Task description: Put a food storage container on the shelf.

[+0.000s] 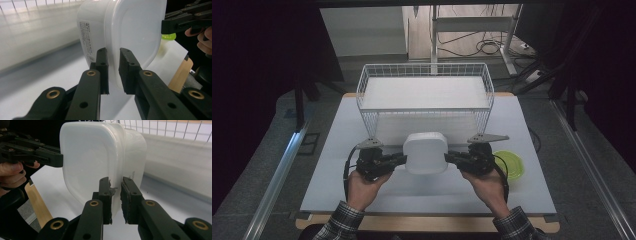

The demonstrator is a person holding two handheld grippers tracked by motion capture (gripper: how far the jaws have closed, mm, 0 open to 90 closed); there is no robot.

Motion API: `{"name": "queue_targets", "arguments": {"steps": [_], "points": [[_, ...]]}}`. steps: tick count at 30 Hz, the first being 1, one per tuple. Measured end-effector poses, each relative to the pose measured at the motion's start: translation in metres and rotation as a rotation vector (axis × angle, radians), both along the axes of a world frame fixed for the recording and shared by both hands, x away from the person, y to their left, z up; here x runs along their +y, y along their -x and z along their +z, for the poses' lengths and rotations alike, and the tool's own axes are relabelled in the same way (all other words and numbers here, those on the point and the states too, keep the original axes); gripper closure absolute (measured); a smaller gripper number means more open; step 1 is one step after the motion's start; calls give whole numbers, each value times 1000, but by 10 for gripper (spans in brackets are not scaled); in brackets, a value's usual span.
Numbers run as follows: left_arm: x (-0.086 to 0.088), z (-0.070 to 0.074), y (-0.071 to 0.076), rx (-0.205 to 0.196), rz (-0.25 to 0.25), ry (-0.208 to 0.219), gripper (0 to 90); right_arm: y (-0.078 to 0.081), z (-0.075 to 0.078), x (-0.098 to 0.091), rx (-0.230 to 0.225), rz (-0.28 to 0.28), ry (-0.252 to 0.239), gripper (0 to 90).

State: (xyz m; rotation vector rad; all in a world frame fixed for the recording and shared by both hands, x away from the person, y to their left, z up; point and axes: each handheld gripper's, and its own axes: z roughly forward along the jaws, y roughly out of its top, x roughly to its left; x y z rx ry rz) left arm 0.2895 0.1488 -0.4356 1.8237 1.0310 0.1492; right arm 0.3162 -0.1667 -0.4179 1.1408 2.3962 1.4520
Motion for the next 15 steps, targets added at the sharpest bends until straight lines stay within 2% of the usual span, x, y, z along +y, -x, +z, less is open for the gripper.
{"name": "queue_targets", "arguments": {"steps": [15], "points": [[2, 33, -11, -53, 6, 13, 790, -13, 29, 1, -37, 1, -30, 792]]}}
